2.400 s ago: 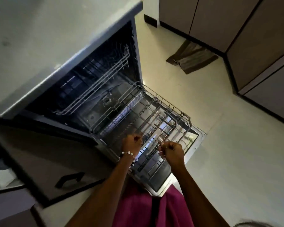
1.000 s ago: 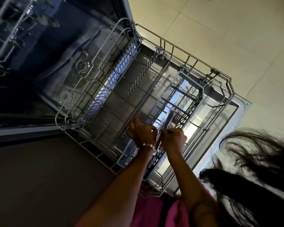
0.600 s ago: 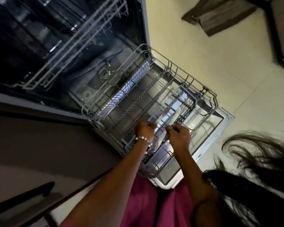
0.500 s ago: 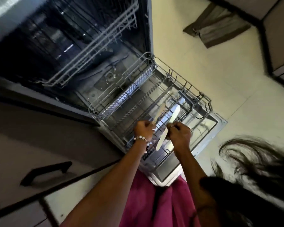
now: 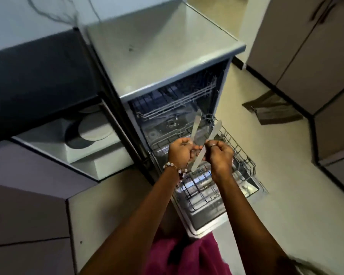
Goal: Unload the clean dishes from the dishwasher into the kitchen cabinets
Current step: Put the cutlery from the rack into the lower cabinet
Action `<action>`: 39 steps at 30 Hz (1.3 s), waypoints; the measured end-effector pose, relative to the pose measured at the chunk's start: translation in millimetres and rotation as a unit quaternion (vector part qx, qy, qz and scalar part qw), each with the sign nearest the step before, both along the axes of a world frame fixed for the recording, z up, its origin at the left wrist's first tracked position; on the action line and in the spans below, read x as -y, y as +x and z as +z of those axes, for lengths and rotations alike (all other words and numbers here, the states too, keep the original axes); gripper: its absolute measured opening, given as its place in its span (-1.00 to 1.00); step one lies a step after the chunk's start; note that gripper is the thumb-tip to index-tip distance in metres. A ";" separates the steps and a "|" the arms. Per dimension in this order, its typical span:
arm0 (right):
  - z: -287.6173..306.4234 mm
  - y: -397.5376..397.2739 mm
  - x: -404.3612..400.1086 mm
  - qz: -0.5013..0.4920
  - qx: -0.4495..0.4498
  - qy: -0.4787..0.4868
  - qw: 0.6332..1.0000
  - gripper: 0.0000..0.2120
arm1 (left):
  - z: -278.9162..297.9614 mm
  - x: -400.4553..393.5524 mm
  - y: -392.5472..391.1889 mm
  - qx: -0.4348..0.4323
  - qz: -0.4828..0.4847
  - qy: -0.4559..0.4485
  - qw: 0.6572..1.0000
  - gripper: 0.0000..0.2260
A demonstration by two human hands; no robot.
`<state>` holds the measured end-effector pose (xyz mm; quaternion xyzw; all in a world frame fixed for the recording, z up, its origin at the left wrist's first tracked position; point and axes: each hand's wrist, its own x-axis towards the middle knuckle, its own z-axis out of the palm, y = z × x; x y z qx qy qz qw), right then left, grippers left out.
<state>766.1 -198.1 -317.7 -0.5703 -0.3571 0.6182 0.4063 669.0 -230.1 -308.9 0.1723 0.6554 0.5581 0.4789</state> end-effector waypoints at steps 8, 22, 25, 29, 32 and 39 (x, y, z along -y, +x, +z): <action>81.7 -103.8 52.0 0.141 -0.054 0.105 0.983 -0.80 | 72.5 84.7 -109.9 -0.033 0.117 0.082 0.989 -0.92; 10.1 -309.0 197.9 0.282 -0.014 0.041 0.958 -0.84 | -21.5 260.5 -323.3 0.022 0.252 -0.097 0.963 -0.80; -28.9 -329.9 210.6 0.316 0.020 -0.025 0.948 -0.85 | -60.8 268.8 -342.8 0.058 0.269 -0.133 0.952 -0.84; -105.9 -357.3 203.8 0.373 0.077 -0.082 0.921 -0.82 | -120.6 259.2 -366.6 0.069 0.288 -0.166 0.941 -0.91; -179.7 -386.3 185.5 0.401 0.093 -0.095 0.906 -0.74 | -196.7 242.7 -389.1 0.073 0.295 -0.195 0.933 -0.81; -400.4 -463.7 113.6 0.432 0.096 -0.063 0.894 -0.62 | -423.5 188.9 -466.7 0.013 0.279 -0.209 0.937 -0.86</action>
